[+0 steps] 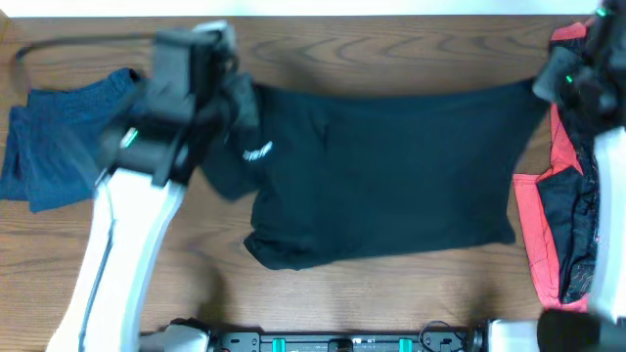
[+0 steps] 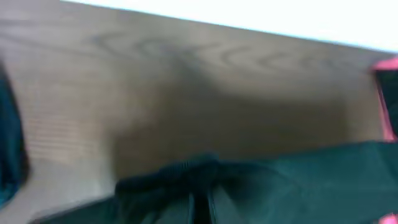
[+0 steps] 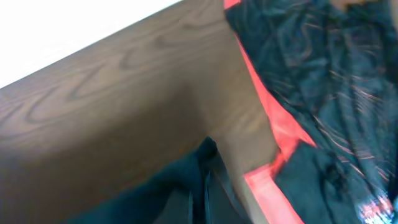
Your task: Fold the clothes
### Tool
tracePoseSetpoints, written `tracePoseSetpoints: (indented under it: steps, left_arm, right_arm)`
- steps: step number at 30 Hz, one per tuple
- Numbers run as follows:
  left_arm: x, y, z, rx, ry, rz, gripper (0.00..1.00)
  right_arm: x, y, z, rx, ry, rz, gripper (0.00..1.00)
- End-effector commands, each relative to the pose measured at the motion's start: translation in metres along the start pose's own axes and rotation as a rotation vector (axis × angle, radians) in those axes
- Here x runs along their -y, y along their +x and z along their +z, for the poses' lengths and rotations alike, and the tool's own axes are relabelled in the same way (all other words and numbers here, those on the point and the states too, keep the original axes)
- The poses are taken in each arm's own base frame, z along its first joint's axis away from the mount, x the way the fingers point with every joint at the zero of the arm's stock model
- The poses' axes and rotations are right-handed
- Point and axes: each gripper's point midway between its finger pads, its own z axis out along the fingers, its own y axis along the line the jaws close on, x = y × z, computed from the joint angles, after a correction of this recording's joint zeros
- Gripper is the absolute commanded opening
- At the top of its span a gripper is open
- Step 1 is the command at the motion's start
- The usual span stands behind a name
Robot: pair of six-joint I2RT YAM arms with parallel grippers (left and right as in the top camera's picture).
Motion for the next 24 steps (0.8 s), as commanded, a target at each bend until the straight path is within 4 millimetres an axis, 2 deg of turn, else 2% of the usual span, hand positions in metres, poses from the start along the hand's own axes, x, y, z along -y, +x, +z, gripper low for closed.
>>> tracePoseSetpoints:
  steps: [1, 4, 6, 7, 9, 12, 14, 16, 18, 20, 21, 24]
  left_arm:
    - [-0.025, -0.022, 0.053, 0.026, -0.056, 0.033, 0.06]
    - [-0.046, -0.062, 0.097, 0.134, -0.017, -0.035, 0.06]
    - [-0.052, -0.093, 0.106, 0.216, 0.075, -0.096, 0.06]
    - [-0.056, -0.113, 0.105, 0.267, 0.117, -0.132, 0.06]
    - [-0.066, -0.154, 0.09, 0.376, 0.179, -0.192, 0.06]
    - [-0.078, -0.212, 0.046, 0.551, 0.23, -0.213, 0.06]
    - [-0.083, -0.238, 0.014, 0.635, 0.229, -0.195, 0.06]
    - [-0.081, -0.252, -0.013, 0.681, 0.242, -0.162, 0.06]
    - [-0.077, -0.253, -0.027, 0.663, 0.26, -0.158, 0.06]
    - [-0.071, -0.238, -0.022, 0.577, 0.283, -0.168, 0.06]
    - [-0.07, -0.225, -0.014, 0.512, 0.291, -0.182, 0.06]
    - [-0.073, -0.157, 0.02, 0.214, 0.237, -0.231, 0.06]
  right_arm:
    - [-0.017, -0.009, 0.05, -0.008, -0.025, -0.027, 0.01]
    - [-0.039, -0.043, 0.086, 0.113, -0.091, -0.007, 0.01]
    - [-0.05, -0.071, 0.091, 0.227, -0.128, 0.012, 0.01]
    - [-0.053, -0.09, 0.087, 0.3, -0.15, 0.025, 0.01]
    - [-0.057, -0.122, 0.07, 0.424, -0.185, 0.049, 0.01]
    - [-0.052, -0.166, 0.032, 0.567, -0.2, 0.083, 0.01]
    - [-0.04, -0.185, 0.009, 0.625, -0.17, 0.102, 0.01]
    - [-0.031, -0.194, -0.005, 0.648, -0.138, 0.097, 0.01]
    - [-0.022, -0.193, -0.009, 0.633, -0.099, 0.079, 0.01]
    - [-0.013, -0.184, -0.001, 0.591, -0.044, 0.063, 0.01]
    - [-0.008, -0.177, 0.005, 0.559, -0.008, 0.061, 0.01]
    - [0.003, -0.147, 0.032, 0.42, 0.062, 0.034, 0.01]
